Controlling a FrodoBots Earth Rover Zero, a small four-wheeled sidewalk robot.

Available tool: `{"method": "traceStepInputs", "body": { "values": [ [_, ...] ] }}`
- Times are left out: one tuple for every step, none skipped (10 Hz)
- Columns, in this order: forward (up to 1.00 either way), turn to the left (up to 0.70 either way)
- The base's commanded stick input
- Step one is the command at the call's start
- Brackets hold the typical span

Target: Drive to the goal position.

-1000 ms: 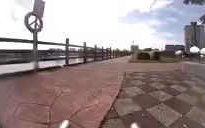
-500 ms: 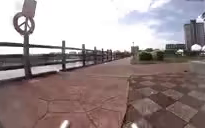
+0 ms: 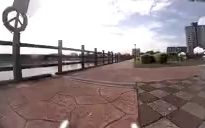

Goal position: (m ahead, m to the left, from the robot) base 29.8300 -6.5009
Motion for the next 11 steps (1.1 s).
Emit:
{"method": "traceStepInputs", "body": {
  "values": [
    [1.00,0.00],
    [1.00,0.00],
    [1.00,0.00],
    [1.00,0.00],
    [1.00,0.00],
    [1.00,0.00],
    [1.00,0.00],
    [1.00,0.00],
    [1.00,-0.04],
    [1.00,-0.40],
    [1.00,-0.40]
  ]
}}
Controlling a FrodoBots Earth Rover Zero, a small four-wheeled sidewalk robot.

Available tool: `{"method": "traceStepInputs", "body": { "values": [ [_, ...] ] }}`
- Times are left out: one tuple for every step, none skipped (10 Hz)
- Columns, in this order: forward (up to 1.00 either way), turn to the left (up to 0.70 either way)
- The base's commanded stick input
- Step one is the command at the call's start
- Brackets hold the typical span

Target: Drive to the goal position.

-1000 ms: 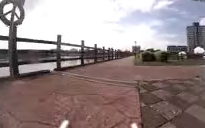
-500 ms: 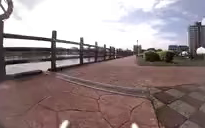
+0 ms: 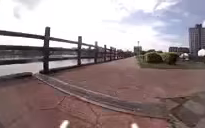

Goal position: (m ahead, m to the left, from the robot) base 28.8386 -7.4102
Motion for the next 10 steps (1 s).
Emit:
{"method": "traceStepInputs", "body": {
  "values": [
    [1.00,-0.40],
    [1.00,-0.40],
    [1.00,-0.40],
    [1.00,-0.40],
    [1.00,-0.40],
    [1.00,-0.29],
    [1.00,0.00],
    [1.00,0.00],
    [1.00,0.00],
    [1.00,0.00]
  ]
}}
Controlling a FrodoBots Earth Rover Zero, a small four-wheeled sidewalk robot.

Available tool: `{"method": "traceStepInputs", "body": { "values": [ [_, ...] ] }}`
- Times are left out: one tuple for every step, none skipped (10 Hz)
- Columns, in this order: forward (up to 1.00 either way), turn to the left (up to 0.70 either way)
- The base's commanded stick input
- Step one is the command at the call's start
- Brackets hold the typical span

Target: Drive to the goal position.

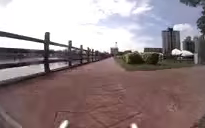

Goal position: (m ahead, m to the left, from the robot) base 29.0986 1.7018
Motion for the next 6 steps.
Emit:
{"method": "traceStepInputs", "body": {
  "values": [
    [1.00,0.00],
    [1.00,0.00],
    [1.00,0.00],
    [1.00,0.00],
    [1.00,0.00],
    [1.00,0.00]
  ]
}}
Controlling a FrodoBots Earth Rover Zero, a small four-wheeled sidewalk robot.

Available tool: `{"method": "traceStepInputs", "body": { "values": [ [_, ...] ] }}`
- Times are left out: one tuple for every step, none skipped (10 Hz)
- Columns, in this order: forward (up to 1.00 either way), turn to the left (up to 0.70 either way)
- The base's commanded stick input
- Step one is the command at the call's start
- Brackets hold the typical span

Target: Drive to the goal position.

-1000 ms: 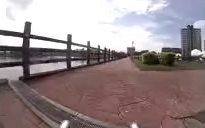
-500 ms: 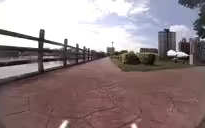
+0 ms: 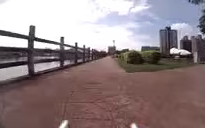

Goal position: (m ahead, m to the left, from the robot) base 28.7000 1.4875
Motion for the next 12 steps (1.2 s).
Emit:
{"method": "traceStepInputs", "body": {
  "values": [
    [1.00,0.00],
    [1.00,0.00],
    [1.00,0.00],
    [1.00,0.00],
    [1.00,-0.05],
    [1.00,-0.28],
    [1.00,-0.40],
    [1.00,-0.36],
    [1.00,-0.02],
    [1.00,0.00],
    [1.00,0.00],
    [1.00,0.00]
  ]
}}
